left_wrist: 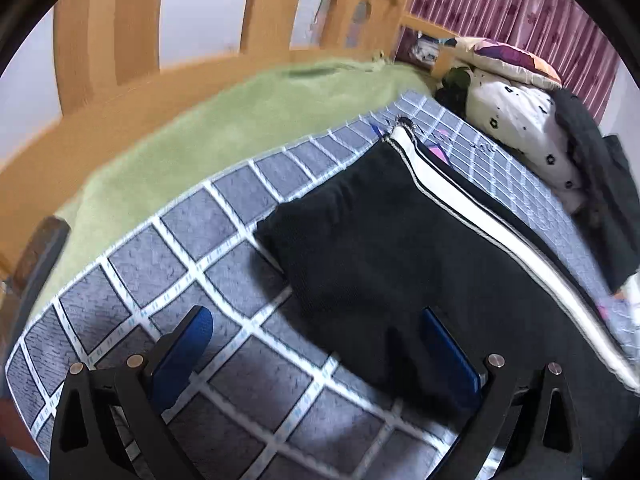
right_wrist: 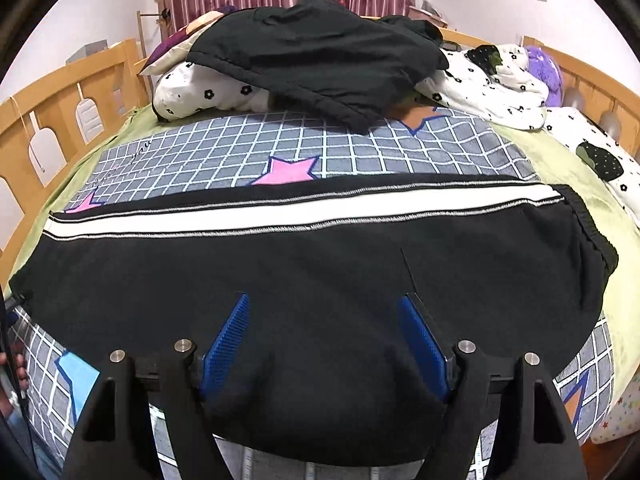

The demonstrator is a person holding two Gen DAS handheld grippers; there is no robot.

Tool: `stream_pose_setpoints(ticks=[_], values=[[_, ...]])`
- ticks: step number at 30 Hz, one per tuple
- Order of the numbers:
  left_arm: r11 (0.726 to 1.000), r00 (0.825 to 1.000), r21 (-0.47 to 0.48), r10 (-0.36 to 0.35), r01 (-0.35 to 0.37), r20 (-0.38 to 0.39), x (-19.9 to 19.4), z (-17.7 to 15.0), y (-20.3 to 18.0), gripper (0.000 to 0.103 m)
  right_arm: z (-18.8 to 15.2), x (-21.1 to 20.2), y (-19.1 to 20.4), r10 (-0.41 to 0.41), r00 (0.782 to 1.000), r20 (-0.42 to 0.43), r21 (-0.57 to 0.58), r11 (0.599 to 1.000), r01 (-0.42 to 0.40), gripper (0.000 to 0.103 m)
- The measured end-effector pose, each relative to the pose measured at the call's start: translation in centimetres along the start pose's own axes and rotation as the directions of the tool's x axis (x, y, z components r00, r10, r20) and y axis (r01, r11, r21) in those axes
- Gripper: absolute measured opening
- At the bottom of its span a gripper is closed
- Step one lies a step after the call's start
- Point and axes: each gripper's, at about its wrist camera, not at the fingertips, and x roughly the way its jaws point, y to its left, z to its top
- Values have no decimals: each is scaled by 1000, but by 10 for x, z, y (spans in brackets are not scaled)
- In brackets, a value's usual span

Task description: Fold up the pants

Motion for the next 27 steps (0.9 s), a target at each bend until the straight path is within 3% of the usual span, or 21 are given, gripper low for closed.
stream_pose_setpoints(ticks=[3,6,10,13,15,16,17,20,24,27], values=[[996,998,78,-48,51,-44,4,11,-2,102,-2,1,-6,-5,1000,2,-4,1000,5,76],[990,988,15,-138,139,-64,13,16,4,102,-3,3,-13,-18,1000,8,-5,1000,19,76],[974,975,-65,-219,217,-24,26,31,9,101,-3,8,-24,-39,999,11,19,999,39,76],[977,980,-80,-198,196,-20,36,40,5,83,-4,14,-30,-32,999,-1,49,998,32,76],[977,981,-98,-192,189,-13,39,43,7,54,-4,18,-32,-35,999,-9,61,998,36,76],[981,986,-101,-166,164,-13,37,42,10,45,-4,20,-33,-36,999,-14,68,997,36,76],[983,988,-103,-152,151,-4,36,43,12,25,-4,22,-34,-33,999,-17,74,997,34,76],[980,983,-85,-180,181,25,23,47,14,18,-4,24,-32,-28,999,-21,73,997,29,76],[988,983,60,-151,146,105,-14,54,-21,15,-4,17,-30,-28,1000,8,56,998,28,76],[976,973,172,-163,135,161,-43,58,-56,14,-5,10,-34,-16,1000,24,61,998,15,76]])
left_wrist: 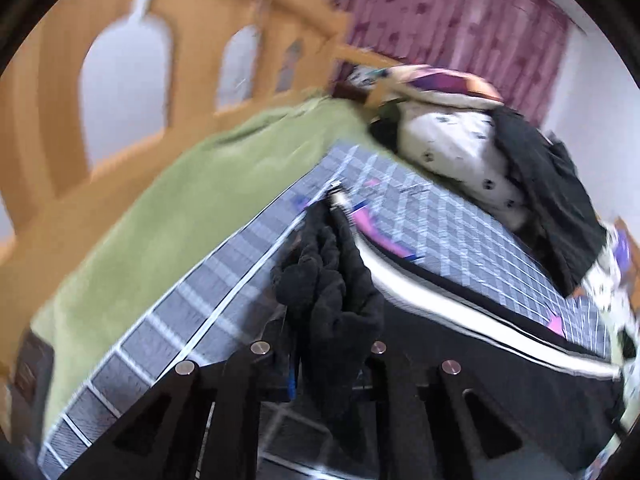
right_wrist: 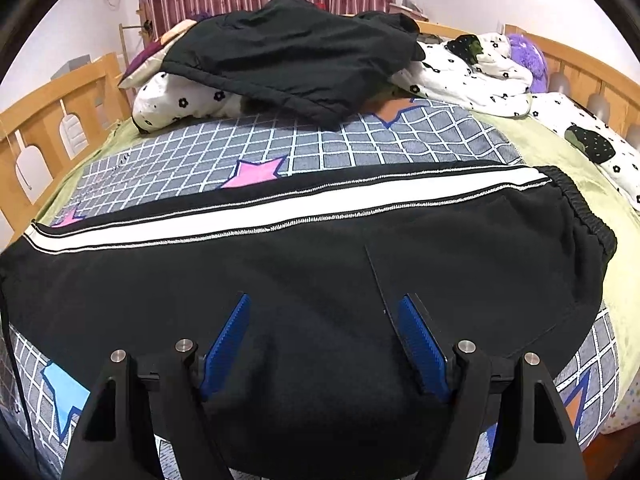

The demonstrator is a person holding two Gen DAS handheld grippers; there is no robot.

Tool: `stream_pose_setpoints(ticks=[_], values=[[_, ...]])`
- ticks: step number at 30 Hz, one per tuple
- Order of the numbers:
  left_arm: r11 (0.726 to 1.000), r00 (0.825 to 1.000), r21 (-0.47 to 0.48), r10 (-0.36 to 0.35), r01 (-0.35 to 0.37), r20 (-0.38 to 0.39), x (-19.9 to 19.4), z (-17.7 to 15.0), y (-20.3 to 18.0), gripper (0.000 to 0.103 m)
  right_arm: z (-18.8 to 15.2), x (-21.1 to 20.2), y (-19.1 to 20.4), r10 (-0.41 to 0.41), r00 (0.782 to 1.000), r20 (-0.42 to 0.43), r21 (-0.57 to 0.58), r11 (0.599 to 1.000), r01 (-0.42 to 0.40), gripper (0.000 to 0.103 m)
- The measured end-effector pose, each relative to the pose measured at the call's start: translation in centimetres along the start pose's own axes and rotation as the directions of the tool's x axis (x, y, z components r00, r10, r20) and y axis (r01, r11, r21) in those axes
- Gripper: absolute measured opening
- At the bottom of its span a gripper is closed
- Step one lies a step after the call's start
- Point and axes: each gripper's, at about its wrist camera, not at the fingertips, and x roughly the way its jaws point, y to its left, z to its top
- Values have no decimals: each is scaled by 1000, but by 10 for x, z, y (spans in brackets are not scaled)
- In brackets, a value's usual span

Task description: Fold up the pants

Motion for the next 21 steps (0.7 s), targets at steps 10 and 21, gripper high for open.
stream_pose_setpoints(ticks=[10,21], values=[[903,977,387,-213,186,26,-41,-13,-194,13,6,-31,-38,-2,997,75,22,1000,0,76],[764,891,469,-316,443,-326,15,-182,-362,13,-6,-67,-110,-100,991,86,46,994,96,75]])
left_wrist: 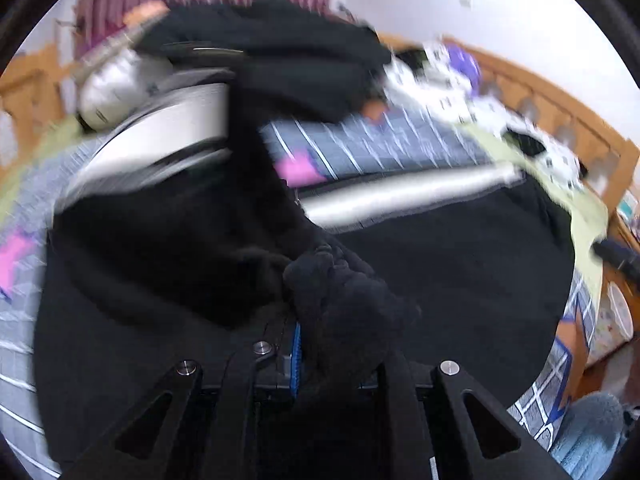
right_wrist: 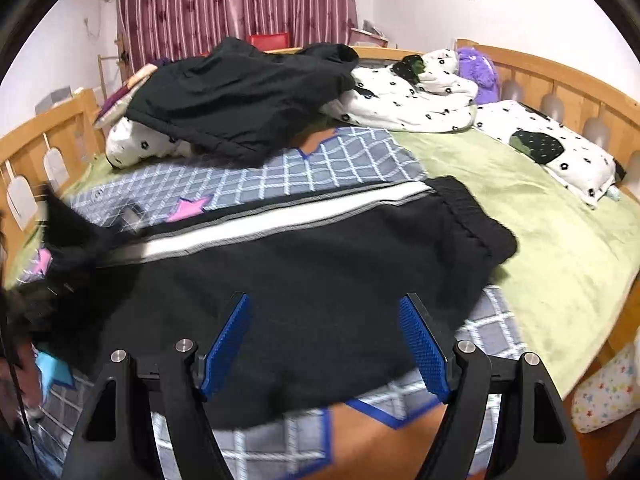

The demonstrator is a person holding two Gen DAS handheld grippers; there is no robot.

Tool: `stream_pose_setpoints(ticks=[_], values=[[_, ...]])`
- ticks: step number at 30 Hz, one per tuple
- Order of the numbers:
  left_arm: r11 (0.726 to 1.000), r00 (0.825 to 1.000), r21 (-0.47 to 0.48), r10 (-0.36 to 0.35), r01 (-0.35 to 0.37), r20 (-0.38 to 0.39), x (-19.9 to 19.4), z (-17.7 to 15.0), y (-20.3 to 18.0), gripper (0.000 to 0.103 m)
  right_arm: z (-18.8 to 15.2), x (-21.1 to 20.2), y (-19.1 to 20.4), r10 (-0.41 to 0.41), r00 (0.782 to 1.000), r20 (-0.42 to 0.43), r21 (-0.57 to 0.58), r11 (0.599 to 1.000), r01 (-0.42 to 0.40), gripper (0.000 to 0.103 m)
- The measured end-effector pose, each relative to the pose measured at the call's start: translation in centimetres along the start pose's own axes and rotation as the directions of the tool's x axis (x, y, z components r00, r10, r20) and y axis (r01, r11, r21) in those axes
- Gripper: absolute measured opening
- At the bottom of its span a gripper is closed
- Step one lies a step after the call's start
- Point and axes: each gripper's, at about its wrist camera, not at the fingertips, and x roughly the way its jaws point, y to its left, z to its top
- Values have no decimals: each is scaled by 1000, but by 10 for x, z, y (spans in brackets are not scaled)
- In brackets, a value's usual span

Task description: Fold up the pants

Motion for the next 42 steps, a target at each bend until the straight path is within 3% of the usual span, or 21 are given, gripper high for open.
stream_pose_setpoints(ticks=[4,5,6,8,10,12,15,17,20,22,28,32,34,36,38,39,42], values=[[996,997,41,79,-79,-3,7,-22,-21,14,-1,-6,-5,1,1000,-2,1,1000,-1,76],[996,997,45,79,-79,-10,3,-23,-23,24,-1,-6,-4,5,1000,-1,1,1000,-5,76],[997,998,49,54,-52,-25,-2,-24,-23,44,0,-6,-2,13,1000,0,0,1000,-13,76],[999,999,46,-3,5,-41,-18,-26,-21,71,2,-3,8,33,999,-1,1,999,-33,76],[998,999,38,-41,41,-3,-43,-32,-14,72,7,0,22,54,999,3,1,999,-54,76],[997,997,24,-73,72,25,-67,-35,2,79,14,2,42,91,996,14,-8,996,-91,76],[999,998,-25,-19,20,59,-93,-41,41,81,20,5,74,141,990,13,-42,989,-140,76],[994,994,-62,92,-88,55,-103,-44,77,81,22,9,99,179,984,-1,-72,981,-179,76],[964,967,-100,251,-246,45,-113,-44,122,81,18,18,135,224,974,-26,-113,968,-226,76],[946,952,-129,304,-297,35,-118,-39,148,81,15,27,158,255,966,-54,-126,957,-259,76],[940,944,-113,327,-321,43,-130,-16,198,81,3,59,206,275,950,-149,-136,946,-295,75],[953,958,-149,277,-264,78,-127,-18,219,81,-13,80,225,232,947,-221,-155,951,-269,73],[959,969,-169,239,-226,63,-121,-20,225,81,-21,91,232,214,939,-268,-154,953,-261,63],[960,975,-188,217,-205,47,-115,-21,233,81,-27,98,237,156,948,-277,-171,963,-208,58],[955,975,-211,222,-210,34,-110,-23,241,81,-31,95,239,106,962,-250,-188,970,-156,43],[953,976,-222,217,-207,24,-108,-23,245,81,-32,93,237,64,970,-233,-194,975,-111,28],[952,979,-235,206,-197,15,-105,-24,251,81,-31,90,225,101,965,-241,-129,982,-135,24]])
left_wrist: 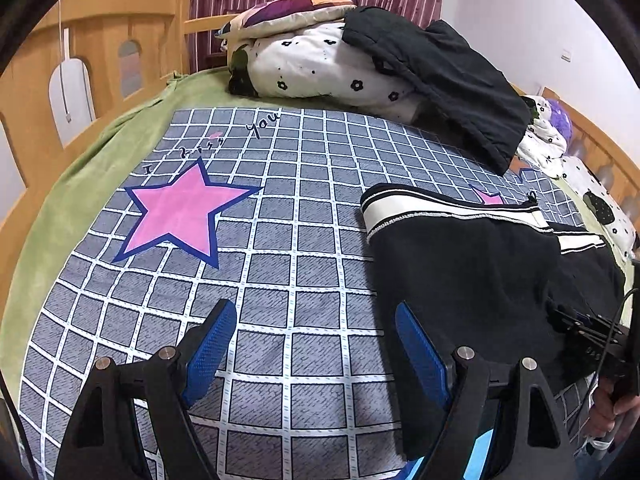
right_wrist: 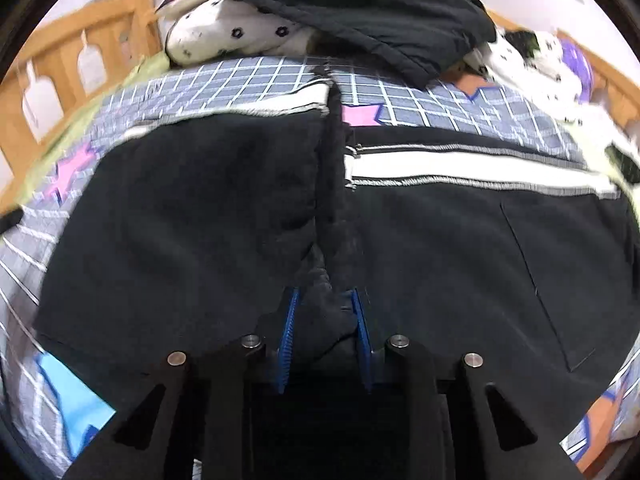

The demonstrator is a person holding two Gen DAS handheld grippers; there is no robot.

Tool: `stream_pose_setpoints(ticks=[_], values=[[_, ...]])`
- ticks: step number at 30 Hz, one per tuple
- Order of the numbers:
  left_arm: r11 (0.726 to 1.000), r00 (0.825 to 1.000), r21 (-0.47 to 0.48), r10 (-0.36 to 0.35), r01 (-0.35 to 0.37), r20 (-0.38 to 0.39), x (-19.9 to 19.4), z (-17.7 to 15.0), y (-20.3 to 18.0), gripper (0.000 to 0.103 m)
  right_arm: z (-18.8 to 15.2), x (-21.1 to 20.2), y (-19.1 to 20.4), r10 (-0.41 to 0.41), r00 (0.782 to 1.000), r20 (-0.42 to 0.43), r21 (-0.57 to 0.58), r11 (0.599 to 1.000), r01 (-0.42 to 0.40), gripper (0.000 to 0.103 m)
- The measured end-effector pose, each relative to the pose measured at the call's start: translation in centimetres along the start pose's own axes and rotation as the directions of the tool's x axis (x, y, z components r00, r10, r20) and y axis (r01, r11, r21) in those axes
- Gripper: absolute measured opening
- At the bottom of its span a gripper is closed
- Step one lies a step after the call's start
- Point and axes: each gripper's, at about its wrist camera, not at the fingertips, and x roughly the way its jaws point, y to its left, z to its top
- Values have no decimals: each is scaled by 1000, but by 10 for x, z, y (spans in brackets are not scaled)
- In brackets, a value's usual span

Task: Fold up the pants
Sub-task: 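Grasp the crotch seam of the sweatpants with the right gripper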

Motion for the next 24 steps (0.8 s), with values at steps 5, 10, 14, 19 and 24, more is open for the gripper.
stream_pose_setpoints(ticks=[5,10,14,19,24], values=[[1000,1000,-13,-18,18,4,-5,2,8,81,-3,-19,-5,17,999,33,57,998,-19,20],[998,998,-29,-57,57,4,-11,4,10,81,-2,-24,-3,17,999,29,77,997,-19,20],[999,999,-3,-54,54,1,-12,2,8,81,-4,-16,2,-20,1000,4,62,998,19,23],[999,999,22,-47,47,-13,-10,1,3,81,2,-18,3,-12,1000,2,77,997,12,31],[991,992,66,119,-116,-31,2,-14,0,82,1,-10,7,-41,999,-13,64,997,42,32]])
